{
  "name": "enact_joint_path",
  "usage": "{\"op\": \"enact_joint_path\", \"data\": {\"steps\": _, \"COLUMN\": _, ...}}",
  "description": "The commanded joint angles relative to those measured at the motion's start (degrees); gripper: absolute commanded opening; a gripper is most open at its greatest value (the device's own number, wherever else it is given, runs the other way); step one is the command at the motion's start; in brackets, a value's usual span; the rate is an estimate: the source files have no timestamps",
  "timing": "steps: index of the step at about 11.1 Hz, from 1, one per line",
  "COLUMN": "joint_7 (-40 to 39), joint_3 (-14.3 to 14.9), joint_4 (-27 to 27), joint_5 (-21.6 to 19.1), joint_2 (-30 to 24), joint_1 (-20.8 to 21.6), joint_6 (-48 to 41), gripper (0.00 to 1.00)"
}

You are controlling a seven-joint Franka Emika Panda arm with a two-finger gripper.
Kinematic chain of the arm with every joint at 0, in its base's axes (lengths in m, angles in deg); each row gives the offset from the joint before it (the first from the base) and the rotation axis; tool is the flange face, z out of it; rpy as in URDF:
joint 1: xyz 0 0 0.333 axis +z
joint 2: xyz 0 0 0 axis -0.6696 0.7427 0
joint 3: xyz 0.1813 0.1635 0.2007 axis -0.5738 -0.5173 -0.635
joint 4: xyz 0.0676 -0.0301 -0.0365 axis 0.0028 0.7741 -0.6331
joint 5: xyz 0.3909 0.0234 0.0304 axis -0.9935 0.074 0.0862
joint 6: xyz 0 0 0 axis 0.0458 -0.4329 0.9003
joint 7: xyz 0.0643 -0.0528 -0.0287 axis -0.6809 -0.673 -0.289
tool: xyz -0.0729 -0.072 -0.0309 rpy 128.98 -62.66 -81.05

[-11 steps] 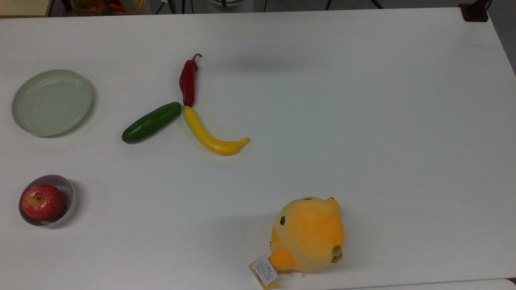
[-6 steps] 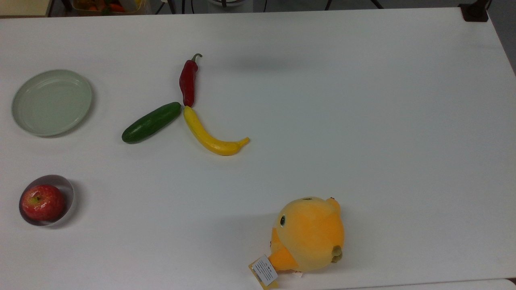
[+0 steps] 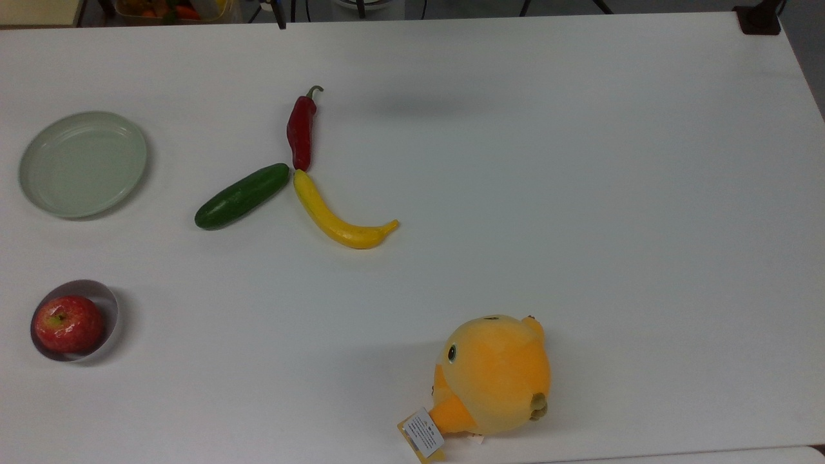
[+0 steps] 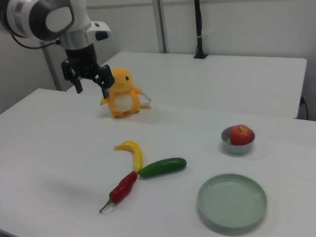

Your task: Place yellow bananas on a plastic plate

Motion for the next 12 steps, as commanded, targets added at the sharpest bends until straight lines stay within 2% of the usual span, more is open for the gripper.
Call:
{"op": "enact_joint_path", "data": {"steps": 1, "joint_7": -4.05, "joint_3": 0.21, "joint_4": -0.85, "joint_5": 3.34, "joint_2": 4.77, "joint_1": 0.26, "joint_6": 0.59, "gripper": 1.00}}
{"op": "enact_joint_path", "data": {"steps": 8, "joint_7": -28.21, "joint_3": 0.12, "joint_4": -0.76, "joint_5": 3.97, "joint_2": 13.38, "joint_1": -3.00, "joint_6": 12.97, "gripper": 1.00}}
{"op": "enact_joint_path", "data": {"steps": 12, "joint_7": -29.20, "joint_3": -0.32, "joint_4": -0.50, "joint_5": 4.05, "joint_2": 20.50, "joint_1": -3.08, "joint_6": 17.80, "gripper": 1.00}}
